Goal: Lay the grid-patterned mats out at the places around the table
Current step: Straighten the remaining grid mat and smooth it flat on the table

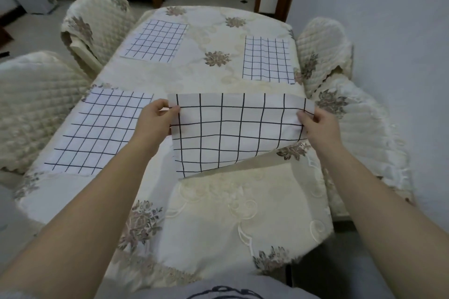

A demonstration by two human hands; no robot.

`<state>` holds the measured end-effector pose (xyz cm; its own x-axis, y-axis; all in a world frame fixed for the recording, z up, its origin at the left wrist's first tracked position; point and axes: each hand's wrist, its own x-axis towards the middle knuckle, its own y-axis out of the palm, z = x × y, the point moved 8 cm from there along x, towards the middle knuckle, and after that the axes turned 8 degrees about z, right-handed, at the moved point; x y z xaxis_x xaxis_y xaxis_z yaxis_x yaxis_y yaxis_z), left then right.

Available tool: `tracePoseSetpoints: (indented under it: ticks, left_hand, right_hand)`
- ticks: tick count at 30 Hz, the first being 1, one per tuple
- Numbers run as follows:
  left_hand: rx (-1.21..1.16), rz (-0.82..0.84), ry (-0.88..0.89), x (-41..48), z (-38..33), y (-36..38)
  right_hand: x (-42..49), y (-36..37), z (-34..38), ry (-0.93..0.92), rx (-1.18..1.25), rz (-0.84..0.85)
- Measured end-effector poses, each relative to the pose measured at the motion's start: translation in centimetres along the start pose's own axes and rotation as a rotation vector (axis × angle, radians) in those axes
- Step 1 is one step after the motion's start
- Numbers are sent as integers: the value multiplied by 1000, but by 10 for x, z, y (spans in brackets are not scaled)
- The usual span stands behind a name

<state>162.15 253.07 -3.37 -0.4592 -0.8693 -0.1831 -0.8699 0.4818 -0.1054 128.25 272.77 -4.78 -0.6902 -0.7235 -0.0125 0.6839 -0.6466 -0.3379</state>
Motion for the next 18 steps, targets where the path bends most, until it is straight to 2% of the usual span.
tracePoseSetpoints:
  ticks: [10,18]
  left_hand:
    - [-18,-4,-62,-29,26,-29]
    - [-15,-2,-99,-40,47,-35]
  right_hand:
    - [-45,32,-9,34,90,27]
    - [-62,39,-32,114,64,46]
